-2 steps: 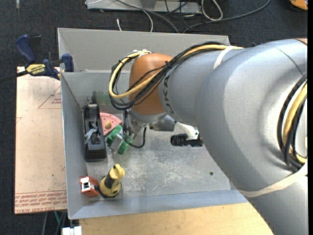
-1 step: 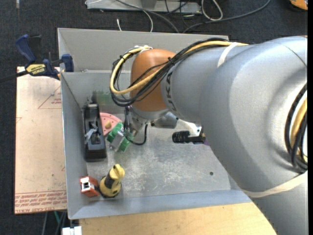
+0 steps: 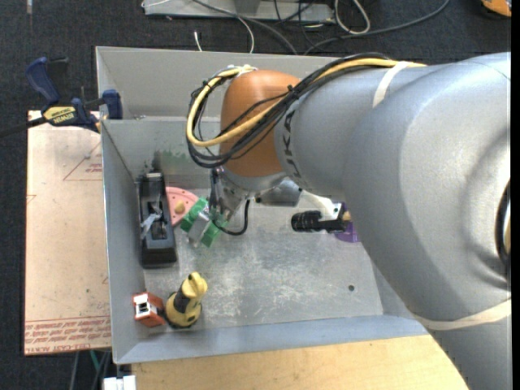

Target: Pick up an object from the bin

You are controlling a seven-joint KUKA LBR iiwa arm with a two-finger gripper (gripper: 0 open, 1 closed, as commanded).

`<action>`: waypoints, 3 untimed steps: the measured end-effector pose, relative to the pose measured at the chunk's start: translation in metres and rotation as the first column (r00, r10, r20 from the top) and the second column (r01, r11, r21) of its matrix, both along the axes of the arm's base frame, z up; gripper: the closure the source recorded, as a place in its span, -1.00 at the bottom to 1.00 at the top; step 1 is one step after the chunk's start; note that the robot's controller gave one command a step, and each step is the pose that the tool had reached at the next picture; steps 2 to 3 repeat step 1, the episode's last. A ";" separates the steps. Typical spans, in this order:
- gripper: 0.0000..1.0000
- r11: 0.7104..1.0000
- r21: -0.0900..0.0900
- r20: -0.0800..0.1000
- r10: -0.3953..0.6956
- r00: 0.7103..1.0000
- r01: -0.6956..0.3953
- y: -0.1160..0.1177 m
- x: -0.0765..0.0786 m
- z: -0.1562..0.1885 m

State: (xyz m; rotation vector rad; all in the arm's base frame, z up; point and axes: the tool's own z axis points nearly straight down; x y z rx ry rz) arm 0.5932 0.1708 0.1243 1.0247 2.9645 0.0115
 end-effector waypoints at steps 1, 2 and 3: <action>1.00 1.000 0.002 0.007 0.001 1.000 -0.001 0.001 0.002 0.029; 1.00 1.000 0.002 0.007 0.001 1.000 -0.001 0.001 0.002 0.029; 1.00 1.000 0.002 0.007 0.001 1.000 -0.001 0.001 0.002 0.029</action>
Offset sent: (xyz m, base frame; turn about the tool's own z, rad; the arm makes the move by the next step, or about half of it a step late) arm 0.0015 0.0005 0.0632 -0.0005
